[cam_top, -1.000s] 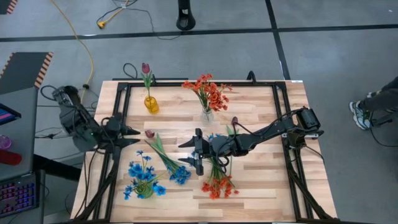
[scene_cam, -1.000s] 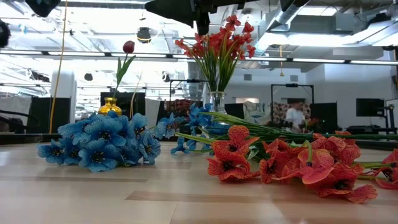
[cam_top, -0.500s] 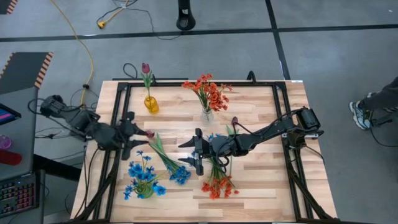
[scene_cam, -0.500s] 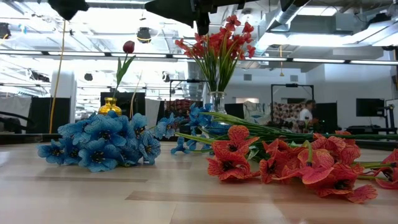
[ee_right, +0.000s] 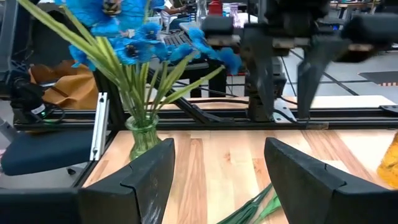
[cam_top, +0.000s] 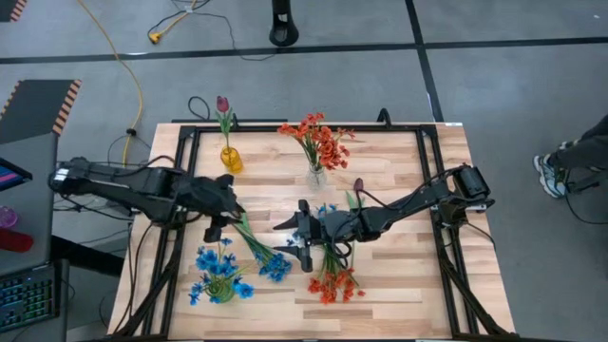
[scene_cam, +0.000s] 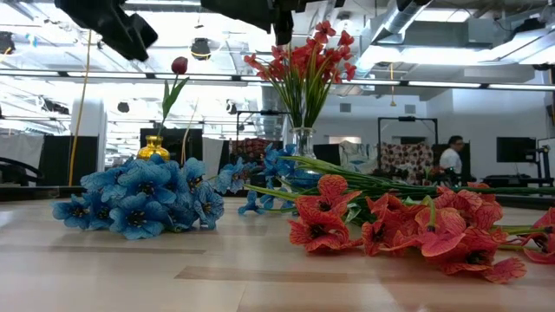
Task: Sort flowers into vase by color
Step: Put the left blue flowers into the green vase
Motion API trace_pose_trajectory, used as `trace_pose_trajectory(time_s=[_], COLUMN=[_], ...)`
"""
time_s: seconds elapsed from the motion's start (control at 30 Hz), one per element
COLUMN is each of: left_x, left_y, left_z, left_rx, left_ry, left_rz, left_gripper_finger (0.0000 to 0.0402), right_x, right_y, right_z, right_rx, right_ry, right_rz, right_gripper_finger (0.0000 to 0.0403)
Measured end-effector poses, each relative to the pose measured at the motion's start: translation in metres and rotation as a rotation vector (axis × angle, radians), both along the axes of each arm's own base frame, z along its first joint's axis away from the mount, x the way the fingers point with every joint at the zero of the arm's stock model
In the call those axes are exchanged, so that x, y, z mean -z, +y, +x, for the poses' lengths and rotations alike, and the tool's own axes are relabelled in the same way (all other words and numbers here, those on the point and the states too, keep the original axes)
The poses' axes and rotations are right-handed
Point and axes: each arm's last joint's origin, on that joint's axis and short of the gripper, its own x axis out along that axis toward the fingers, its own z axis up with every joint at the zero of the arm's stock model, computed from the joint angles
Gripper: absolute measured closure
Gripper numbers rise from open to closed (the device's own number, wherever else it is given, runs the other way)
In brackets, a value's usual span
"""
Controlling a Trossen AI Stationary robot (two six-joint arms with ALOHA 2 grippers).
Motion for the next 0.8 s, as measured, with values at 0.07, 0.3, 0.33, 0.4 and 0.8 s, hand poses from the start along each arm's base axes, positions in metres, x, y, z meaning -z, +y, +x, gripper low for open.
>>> trace_pose_trajectory(time_s=[0.07,0.3,0.33,0.4,0.8], left_x=[0.005,0.025,0.028,0.034,0.073], left_y=[0.002,0.004,0.004,0.003,0.001], left_z=[0.006,0.026,0.029,0.034,0.060], left_rx=[0.019,0.088,0.101,0.128,0.188], left_ry=[0.032,0.145,0.164,0.193,0.373], left_rz=[0.004,0.023,0.026,0.036,0.068], left_gripper_finger=[0.0272,0.0272,0.0272,0.0272,0.0272], right_x=[0.000,-0.005,-0.007,-0.013,-0.040], right_y=[0.001,0.003,0.004,0.005,0.022], right_z=[0.000,-0.007,-0.010,-0.016,-0.052], right_rx=[-0.002,-0.013,-0.016,-0.012,0.068], right_ry=[0.000,0.049,0.065,0.086,0.165], right_rz=[0.000,-0.014,-0.018,-0.021,-0.069], right_gripper_finger=[0.0127,0.0127,0.0127,0.0127,0.0127])
